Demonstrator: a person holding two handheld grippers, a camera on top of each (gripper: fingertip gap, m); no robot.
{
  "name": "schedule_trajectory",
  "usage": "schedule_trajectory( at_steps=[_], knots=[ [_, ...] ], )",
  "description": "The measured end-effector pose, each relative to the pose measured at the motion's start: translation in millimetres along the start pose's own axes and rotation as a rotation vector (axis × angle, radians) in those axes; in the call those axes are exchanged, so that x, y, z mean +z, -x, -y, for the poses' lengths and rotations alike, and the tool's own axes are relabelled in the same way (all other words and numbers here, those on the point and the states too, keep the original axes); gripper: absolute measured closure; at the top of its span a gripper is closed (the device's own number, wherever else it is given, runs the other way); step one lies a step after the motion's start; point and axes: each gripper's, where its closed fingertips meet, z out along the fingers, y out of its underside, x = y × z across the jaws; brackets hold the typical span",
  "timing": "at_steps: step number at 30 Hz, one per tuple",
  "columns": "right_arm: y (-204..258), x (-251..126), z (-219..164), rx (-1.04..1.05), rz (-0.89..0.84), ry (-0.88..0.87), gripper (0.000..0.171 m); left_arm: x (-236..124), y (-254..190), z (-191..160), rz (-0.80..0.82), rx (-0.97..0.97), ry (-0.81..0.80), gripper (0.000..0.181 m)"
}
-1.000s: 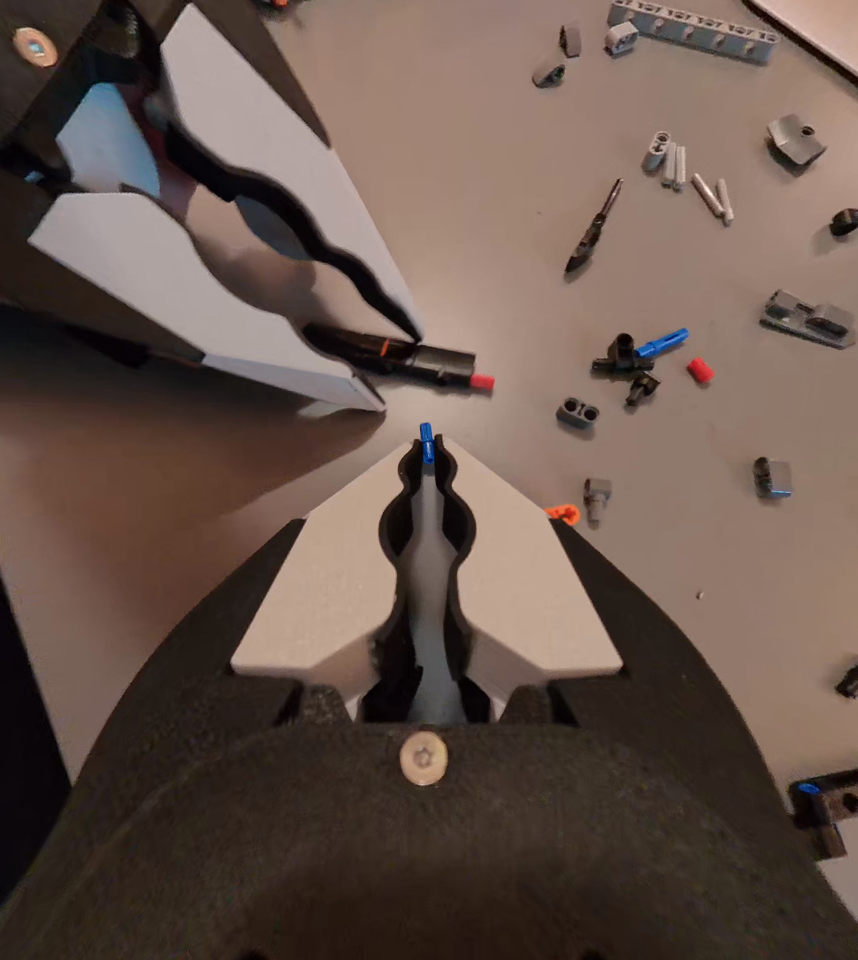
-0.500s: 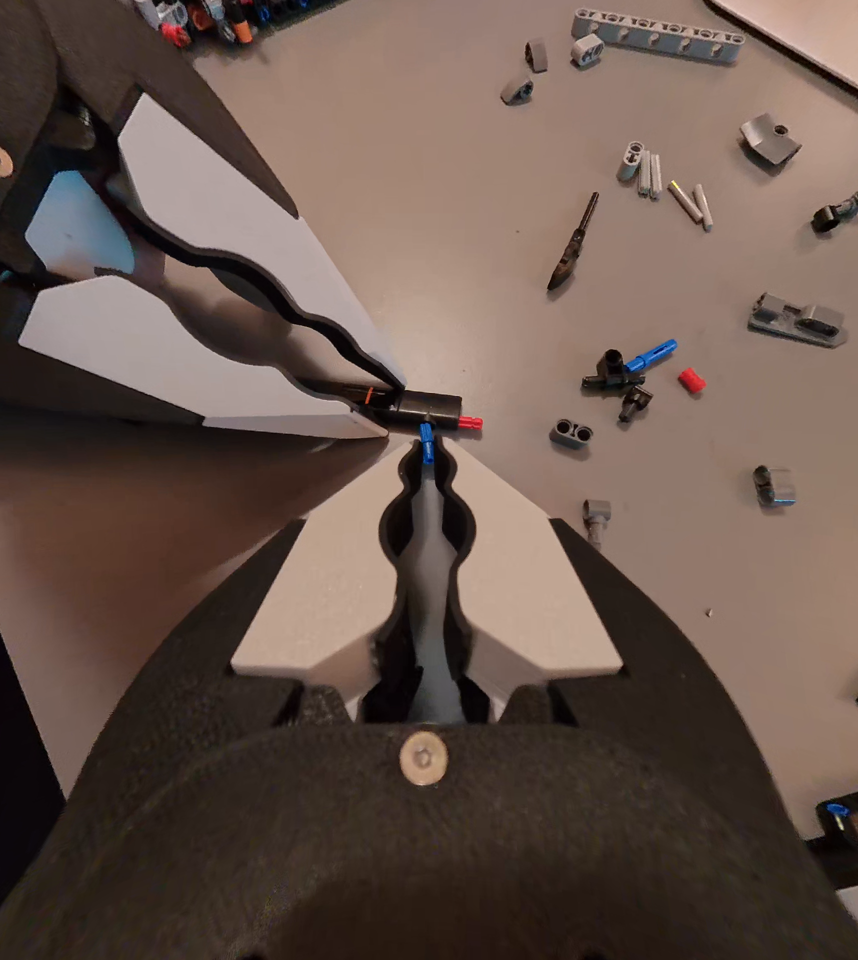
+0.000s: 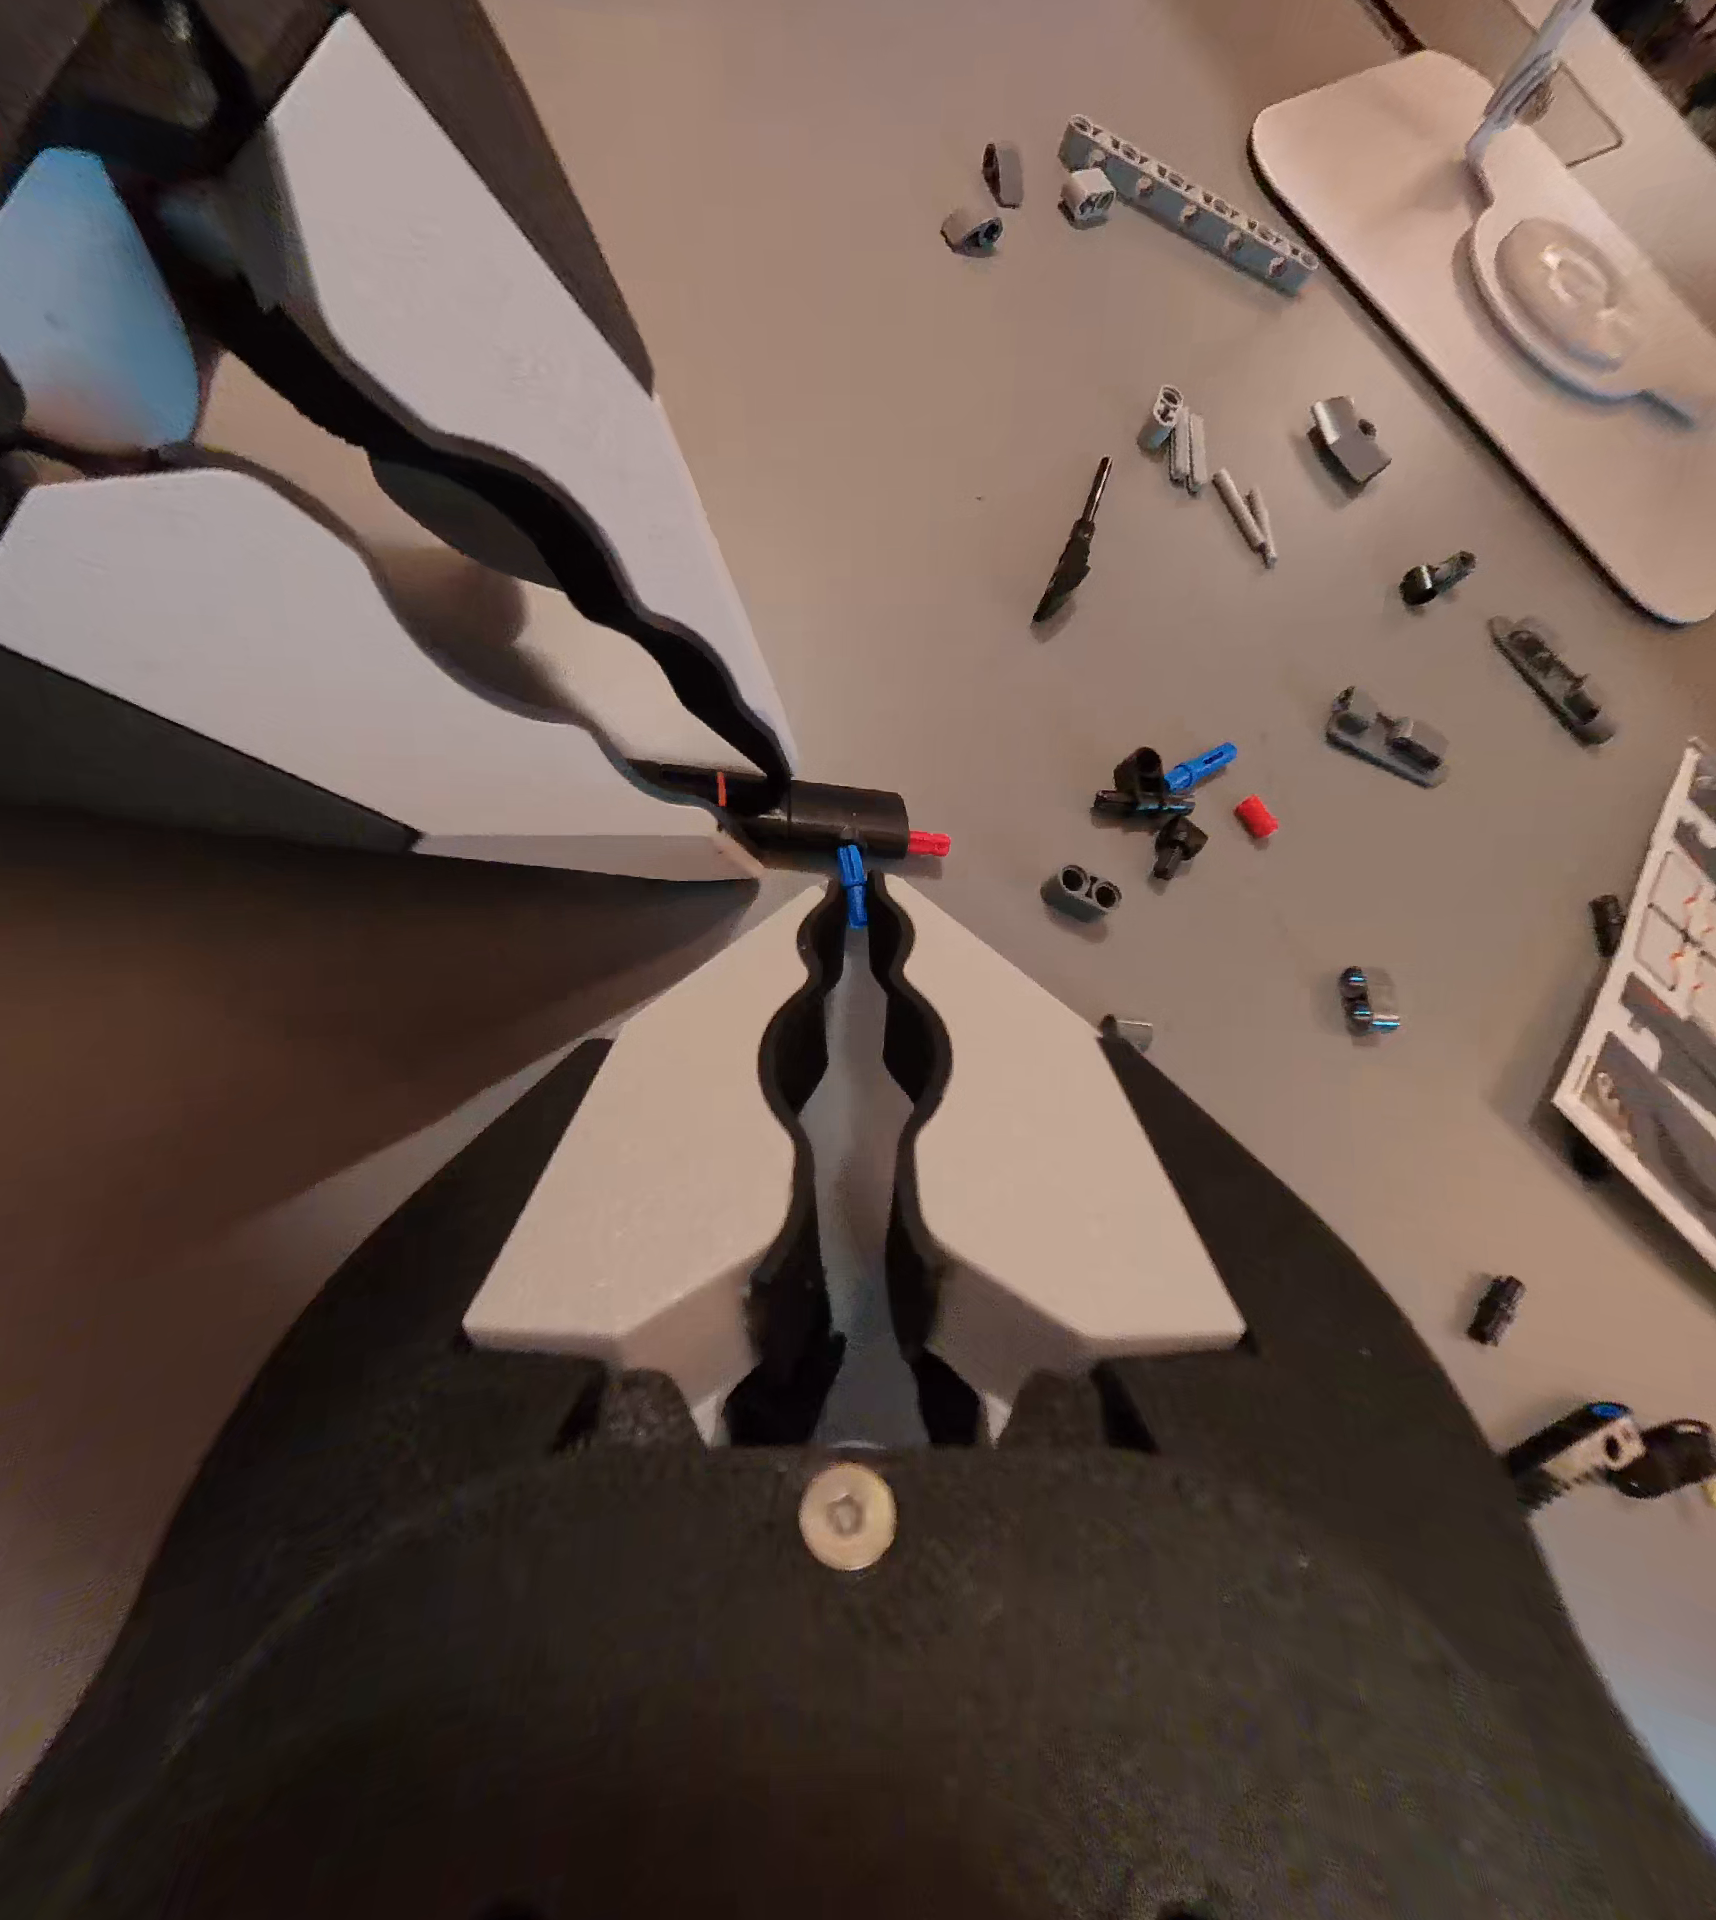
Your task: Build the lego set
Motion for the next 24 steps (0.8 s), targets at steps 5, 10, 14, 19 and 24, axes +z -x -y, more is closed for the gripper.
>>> schedule_trajectory(
  at_steps=[5, 10, 14, 19, 24],
  knots=[
    [-0.7, 1.2, 0.8, -0.139, -0.087, 0.007, 0.170, 0.0, -0.5, 0.6, 0.012, 0.018, -0.003, 0.169],
    [-0.6, 1.6, 1.0, -0.161, -0.095, 0.002, 0.170, 0.0, -0.4, 0.7, 0.018, 0.025, -0.004, 0.169],
    [-0.4, 1.5, 1.2, -0.182, -0.105, 0.010, 0.170, -0.1, -0.5, 0.8, 0.017, 0.026, -0.005, 0.169],
    [0.5, 1.2, 3.5, -0.227, -0.131, 0.014, 0.170, 0.0, -0.8, 1.1, 0.024, 0.050, -0.007, 0.169],
    [0.3, 1.7, 4.3, -0.201, -0.105, 0.008, 0.170, 0.2, -0.7, 0.9, 0.025, 0.052, -0.007, 0.169]
  ],
)
